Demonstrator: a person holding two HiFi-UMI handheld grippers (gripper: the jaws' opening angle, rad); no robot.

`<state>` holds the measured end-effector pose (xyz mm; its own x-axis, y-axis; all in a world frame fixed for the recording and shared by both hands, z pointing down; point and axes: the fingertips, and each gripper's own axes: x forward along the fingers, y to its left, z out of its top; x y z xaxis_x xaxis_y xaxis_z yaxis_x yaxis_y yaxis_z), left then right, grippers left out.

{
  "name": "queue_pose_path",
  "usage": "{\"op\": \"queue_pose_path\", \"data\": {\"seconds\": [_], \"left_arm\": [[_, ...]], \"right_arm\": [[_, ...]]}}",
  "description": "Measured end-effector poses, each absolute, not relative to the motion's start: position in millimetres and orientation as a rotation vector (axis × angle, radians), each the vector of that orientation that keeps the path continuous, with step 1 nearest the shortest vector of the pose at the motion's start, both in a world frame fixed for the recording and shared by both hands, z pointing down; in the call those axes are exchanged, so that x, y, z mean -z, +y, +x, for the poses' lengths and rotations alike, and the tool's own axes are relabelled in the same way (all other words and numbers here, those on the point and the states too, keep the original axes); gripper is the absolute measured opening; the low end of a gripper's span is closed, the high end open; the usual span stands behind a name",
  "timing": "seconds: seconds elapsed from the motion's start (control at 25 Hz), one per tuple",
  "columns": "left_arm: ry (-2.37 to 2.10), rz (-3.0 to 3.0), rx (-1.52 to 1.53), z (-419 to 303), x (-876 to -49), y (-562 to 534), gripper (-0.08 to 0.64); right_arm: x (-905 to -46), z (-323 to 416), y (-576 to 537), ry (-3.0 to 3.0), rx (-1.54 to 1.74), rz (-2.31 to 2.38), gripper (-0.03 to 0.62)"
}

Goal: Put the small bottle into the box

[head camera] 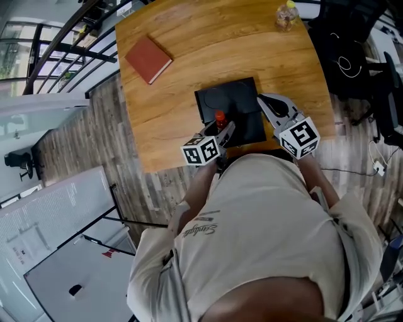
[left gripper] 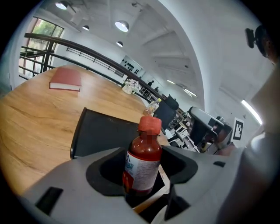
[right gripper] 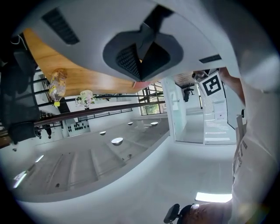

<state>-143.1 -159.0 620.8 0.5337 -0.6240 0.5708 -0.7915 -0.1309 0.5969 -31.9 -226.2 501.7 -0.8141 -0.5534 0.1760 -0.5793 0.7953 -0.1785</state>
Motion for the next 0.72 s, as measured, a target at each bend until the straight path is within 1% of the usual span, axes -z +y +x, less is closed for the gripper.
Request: {"op": "queue_pose_path", "data": {"seconds": [0.44,0.72], "left_arm": [[-1.165,1.725,-0.319,-141,-658,-142,0.252],[-1.143,1.664,-0.355,-137,-676,-134,0.238]], "right_arm": [[-507,-24,-218,-2.865,-0.357,0.854,-0.005],[-513,-17,-218,-2.855,-0.374,0.817,-0.005]]}}
